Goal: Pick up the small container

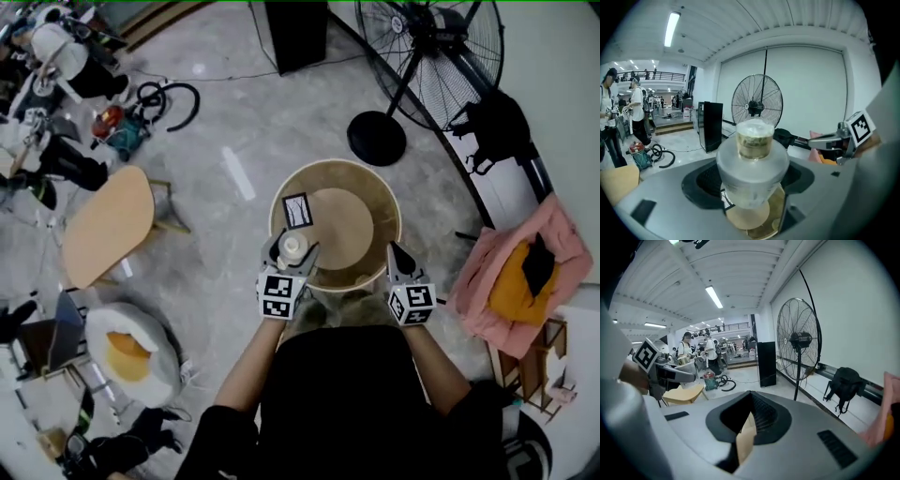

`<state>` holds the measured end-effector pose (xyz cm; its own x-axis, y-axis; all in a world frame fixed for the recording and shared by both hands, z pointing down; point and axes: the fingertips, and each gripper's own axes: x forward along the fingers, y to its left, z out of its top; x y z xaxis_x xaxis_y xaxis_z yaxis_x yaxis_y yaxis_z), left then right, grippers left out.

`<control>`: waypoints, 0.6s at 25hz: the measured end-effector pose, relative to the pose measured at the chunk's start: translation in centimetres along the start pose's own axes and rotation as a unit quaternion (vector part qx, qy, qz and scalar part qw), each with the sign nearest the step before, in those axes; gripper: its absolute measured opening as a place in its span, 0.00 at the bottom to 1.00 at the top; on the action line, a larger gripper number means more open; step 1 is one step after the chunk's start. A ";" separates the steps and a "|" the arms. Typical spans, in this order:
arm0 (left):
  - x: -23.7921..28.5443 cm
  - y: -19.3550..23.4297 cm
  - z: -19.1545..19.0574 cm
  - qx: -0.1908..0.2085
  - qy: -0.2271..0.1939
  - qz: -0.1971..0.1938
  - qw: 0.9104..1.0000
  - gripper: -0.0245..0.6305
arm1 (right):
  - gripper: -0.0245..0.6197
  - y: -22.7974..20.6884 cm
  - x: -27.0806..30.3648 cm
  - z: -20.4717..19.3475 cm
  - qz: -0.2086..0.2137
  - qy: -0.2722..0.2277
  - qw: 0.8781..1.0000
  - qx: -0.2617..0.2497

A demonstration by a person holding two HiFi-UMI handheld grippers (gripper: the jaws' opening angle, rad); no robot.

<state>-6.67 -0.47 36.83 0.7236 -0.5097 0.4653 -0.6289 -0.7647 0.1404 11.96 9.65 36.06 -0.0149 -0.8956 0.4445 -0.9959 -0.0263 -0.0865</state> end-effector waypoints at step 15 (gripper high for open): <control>-6.1 -0.4 8.4 0.052 -0.059 0.009 0.997 0.57 | 0.06 -1.8 -1.6 10.5 -0.053 -0.071 0.996 -0.028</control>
<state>-8.42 -0.35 26.59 0.7449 -0.5616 0.3600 -0.6134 -0.7889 0.0385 14.72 6.46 26.15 0.1001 -0.9427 0.3181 -0.9946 -0.1036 0.0059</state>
